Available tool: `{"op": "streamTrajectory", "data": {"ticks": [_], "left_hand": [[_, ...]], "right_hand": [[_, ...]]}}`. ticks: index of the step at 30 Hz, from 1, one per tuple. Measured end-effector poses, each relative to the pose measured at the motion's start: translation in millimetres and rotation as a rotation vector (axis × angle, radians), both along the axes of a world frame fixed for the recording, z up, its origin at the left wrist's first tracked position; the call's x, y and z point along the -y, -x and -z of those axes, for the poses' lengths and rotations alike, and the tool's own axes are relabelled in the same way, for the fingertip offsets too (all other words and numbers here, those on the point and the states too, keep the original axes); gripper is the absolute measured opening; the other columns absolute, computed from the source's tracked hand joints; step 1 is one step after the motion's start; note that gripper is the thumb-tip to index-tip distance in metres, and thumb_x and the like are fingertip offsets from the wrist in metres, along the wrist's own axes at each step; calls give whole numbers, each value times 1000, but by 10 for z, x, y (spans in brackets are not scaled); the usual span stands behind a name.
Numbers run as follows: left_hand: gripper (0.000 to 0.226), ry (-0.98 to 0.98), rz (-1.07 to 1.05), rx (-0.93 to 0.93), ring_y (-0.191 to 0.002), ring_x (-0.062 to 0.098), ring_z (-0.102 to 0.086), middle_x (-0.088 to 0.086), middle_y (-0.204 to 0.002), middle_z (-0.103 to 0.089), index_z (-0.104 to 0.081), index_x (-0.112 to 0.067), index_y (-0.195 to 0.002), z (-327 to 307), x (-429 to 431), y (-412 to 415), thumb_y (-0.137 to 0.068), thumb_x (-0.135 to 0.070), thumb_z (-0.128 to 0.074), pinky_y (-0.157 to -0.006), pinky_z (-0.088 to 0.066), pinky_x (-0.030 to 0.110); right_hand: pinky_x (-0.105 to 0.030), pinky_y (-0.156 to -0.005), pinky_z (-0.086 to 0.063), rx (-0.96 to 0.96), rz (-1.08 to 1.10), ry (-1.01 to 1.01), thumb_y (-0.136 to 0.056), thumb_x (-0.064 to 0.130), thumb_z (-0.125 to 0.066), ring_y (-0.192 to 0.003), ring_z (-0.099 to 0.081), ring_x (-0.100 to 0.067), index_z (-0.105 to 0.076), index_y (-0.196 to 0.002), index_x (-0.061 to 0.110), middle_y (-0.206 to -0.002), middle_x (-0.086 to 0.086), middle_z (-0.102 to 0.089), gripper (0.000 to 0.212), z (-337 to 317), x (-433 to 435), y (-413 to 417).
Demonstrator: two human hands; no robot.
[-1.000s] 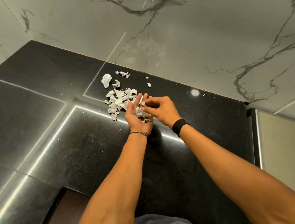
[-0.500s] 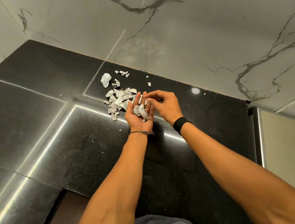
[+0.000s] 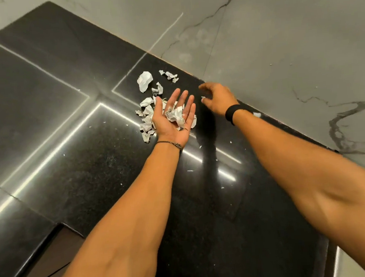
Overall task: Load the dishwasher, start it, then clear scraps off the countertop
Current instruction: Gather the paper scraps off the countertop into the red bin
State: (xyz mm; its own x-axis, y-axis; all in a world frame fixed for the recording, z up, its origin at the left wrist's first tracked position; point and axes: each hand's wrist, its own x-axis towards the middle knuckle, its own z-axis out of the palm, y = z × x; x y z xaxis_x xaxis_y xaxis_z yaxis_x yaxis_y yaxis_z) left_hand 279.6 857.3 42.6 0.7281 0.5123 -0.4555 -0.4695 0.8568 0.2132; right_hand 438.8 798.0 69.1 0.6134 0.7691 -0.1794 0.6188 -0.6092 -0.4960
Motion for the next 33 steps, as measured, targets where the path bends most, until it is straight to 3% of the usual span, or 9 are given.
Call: {"op": "streamTrajectory", "data": {"ticks": [3,6,10,15,17,23,29,33], "left_hand": [[59,-10,-7,15,-130,33,-58,16,-139,-61,-65,-8,-127,-32,-49,-152,-101,-57,-44,-115,-41,44],[60,-11,2,18,-132,32,-56,15,-140,-60,-64,-8,-127,-39,-50,-249,-101,-58,-43,-116,-39,44],[59,-11,-9,12,-132,32,-57,15,-137,-63,-66,-9,-124,-49,-59,-262,-101,-58,-43,-116,-40,44],[59,-26,6,-27,-130,32,-58,14,-141,-60,-65,-8,-126,-18,99,-142,-101,-57,-44,-115,-42,43],[60,-22,-13,-39,-128,32,-60,14,-139,-62,-64,-9,-129,37,102,-65,-101,-57,-44,-114,-43,43],[56,-47,-18,-71,-127,31,-61,14,-137,-63,-64,-10,-130,-15,176,147,-101,-54,-44,-108,-48,42],[59,-60,-28,-75,-105,28,-71,15,-131,-67,-59,-11,-139,-63,280,248,-103,-53,-40,-88,-58,38],[59,-22,-26,-25,-115,32,-66,15,-126,-69,-58,-11,-140,-79,354,273,-104,-52,-33,-98,-53,45]], "right_hand": [[-37,-110,-39,95,-123,145,-93,13,-62,-133,-50,-29,-50,-145,16,-144,-9,-55,53,49,-241,-165],[-39,-101,-44,143,-188,198,-94,17,-60,-125,-54,-34,-55,-136,11,-135,-14,-59,42,139,-280,-239],[-39,-93,-44,289,-297,114,-94,13,-59,-112,-58,-34,-64,-121,9,-120,-14,-63,28,247,-38,-124],[-41,-84,-45,393,-246,52,-95,10,-54,-100,-58,-36,-72,-110,12,-106,-12,-65,23,309,389,158],[-39,-84,-46,330,-218,17,-95,13,-58,-98,-60,-32,-74,-106,14,-102,-9,-66,20,346,454,305],[-30,-85,-57,-130,290,-417,-85,21,-73,-84,-68,-5,-78,-93,23,-87,11,-74,9,116,625,698],[-27,-80,-58,-319,97,-589,-85,19,-77,-82,-71,-10,-77,-94,15,-86,5,-75,9,-313,593,1051],[-26,-78,-57,-247,-20,-495,-87,33,-76,-83,-69,-5,-79,-100,22,-89,9,-75,17,-391,537,1238]]}}
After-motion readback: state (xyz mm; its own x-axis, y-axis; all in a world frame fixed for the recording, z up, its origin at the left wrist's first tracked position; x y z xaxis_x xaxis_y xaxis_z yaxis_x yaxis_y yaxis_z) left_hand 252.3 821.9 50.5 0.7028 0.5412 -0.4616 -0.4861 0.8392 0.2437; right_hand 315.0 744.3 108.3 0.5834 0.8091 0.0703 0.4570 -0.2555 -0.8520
